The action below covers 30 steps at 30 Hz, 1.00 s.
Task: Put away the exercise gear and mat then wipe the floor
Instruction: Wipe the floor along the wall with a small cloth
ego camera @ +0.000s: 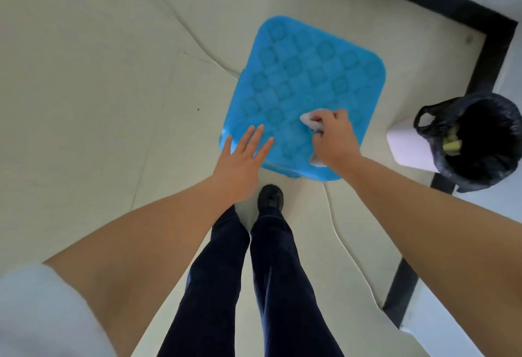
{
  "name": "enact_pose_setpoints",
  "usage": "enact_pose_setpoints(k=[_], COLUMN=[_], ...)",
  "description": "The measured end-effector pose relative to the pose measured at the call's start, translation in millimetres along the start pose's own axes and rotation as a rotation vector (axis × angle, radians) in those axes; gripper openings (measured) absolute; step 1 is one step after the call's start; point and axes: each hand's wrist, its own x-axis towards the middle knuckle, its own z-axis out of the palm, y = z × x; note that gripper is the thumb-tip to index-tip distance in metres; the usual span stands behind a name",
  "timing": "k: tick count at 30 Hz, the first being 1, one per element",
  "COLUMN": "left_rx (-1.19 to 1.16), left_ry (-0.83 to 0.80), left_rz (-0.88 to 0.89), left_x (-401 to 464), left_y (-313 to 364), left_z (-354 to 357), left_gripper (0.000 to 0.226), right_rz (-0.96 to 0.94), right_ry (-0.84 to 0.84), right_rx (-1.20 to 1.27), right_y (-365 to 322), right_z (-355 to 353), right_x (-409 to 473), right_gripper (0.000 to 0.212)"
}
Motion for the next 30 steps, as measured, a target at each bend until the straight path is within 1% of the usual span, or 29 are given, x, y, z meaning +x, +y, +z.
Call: enact_pose_setpoints(k=[2,3,4,5,7,10,13,15,18,21,26,30], left_rx=[-0.114,-0.166,-0.212,-0.260,-0.332,-0.391,-0.471,-0.537,-0.658,-0.790,-1.012,-1.163], left_ry=[-0.184,-0.261,-0.300,-0.303,-0.249,-0.119,-0.004,0.058,0.146,0.245,0.354,0.455], left_rz=[-0.026,-0.043,-0.070,-0.107,-0.178,-0.266,-0.376,-0.479,-0.682,-0.895,-1.169,-1.398], left_x=[0.1,1.5,-3.0,-12.8,-40.6,-97.3,-161.7,-208.4,-277.1,-335.0,-412.5,-472.5], left_y=[-5.8,-8.9,-13.8,-18.8,-30.7,-46.8,-62.8,-70.8,-69.2,-49.8,11.4,63.2], left_z=[-27.5,-40.5,-54.8,-70.8,-102.0,-141.1,-158.2,-157.8,-144.3,-118.6,-72.4,-33.3], left_gripper=[0.064,0.057,0.050,0.044,0.039,0.040,0.035,0.034,0.033,0.032,0.033,0.033], right_rz=[0.057,0.083,0.095,0.087,0.035,-0.085,-0.224,-0.321,-0.485,-0.684,-0.975,-1.170], right_ry=[-0.075,-0.087,-0.096,-0.107,-0.121,-0.161,-0.195,-0.227,-0.288,-0.332,-0.427,-0.537], right_rx=[0.007,0.025,0.048,0.065,0.107,0.191,0.136,0.073,-0.047,-0.174,-0.336,-0.492], right_y=[-14.8,-22.2,-32.7,-44.8,-71.5,-115.1,-157.0,-182.3,-215.4,-242.8,-278.4,-300.4], right_z=[-19.8,-27.6,-37.0,-47.3,-68.0,-93.0,-103.2,-100.5,-89.8,-77.9,-46.7,-6.9], right_x=[1.8,2.4,-1.5,-9.5,-31.1,-65.6,-95.1,-112.9,-140.2,-168.8,-226.0,-290.2], right_gripper=[0.026,0.023,0.023,0.024,0.020,0.012,0.009,0.009,0.018,0.020,0.014,0.024])
